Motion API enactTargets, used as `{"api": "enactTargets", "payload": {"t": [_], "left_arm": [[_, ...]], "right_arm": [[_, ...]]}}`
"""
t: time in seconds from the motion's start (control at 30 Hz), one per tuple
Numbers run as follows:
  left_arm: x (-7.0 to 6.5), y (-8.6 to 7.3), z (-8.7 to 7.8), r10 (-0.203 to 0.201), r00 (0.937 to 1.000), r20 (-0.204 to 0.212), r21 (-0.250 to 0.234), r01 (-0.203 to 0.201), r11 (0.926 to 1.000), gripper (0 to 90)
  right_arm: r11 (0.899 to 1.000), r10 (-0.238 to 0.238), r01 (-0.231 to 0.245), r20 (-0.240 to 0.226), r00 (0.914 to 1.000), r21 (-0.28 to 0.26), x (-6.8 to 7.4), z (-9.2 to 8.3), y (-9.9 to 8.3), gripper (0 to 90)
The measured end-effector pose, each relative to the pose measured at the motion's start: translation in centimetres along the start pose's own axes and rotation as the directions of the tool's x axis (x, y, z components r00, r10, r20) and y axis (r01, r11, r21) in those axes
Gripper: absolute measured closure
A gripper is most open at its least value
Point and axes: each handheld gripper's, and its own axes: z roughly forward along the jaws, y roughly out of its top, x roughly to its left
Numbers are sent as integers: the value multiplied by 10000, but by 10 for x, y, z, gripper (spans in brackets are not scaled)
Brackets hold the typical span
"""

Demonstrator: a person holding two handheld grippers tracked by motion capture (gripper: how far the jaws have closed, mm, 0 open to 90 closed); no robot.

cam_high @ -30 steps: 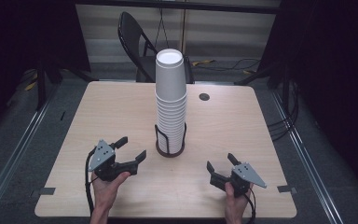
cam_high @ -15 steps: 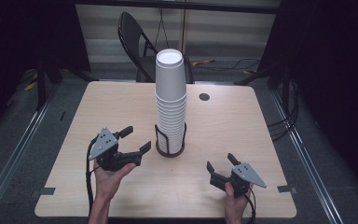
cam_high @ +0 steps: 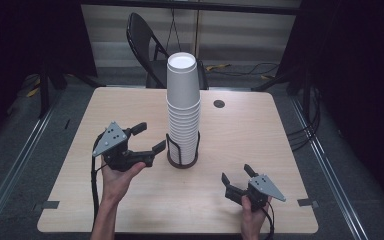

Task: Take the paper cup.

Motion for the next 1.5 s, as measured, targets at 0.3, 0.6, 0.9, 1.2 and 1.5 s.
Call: {"api": "enactTargets", "payload": {"t": [0.3, 0.6, 0.9, 1.2, 1.5], "left_arm": [[3, 25, 9, 532, 9985, -82, -133, -534, 9985, 183], [10, 51, 21, 319, 9986, 417, -289, -307, 9991, 160], [13, 72, 29, 513, 9974, 512, -262, -500, 9984, 157], [13, 85, 46, 557, 9967, 595, -81, -553, 9984, 163], [18, 95, 68, 468, 9959, 773, 54, -474, 9989, 155]], "right_arm": [[10000, -7, 7, -29, 10000, 4, 0, 0, 0, 135], [10000, 7, -7, -30, 10000, 5, 0, 0, 0, 136], [10000, -14, 14, -22, 10000, 4, 0, 0, 0, 135], [10000, -66, 66, -3, 10000, 24, 1, 0, 0, 134], [9999, -126, 125, 43, 9999, 88, 2, 1, 0, 134]]}}
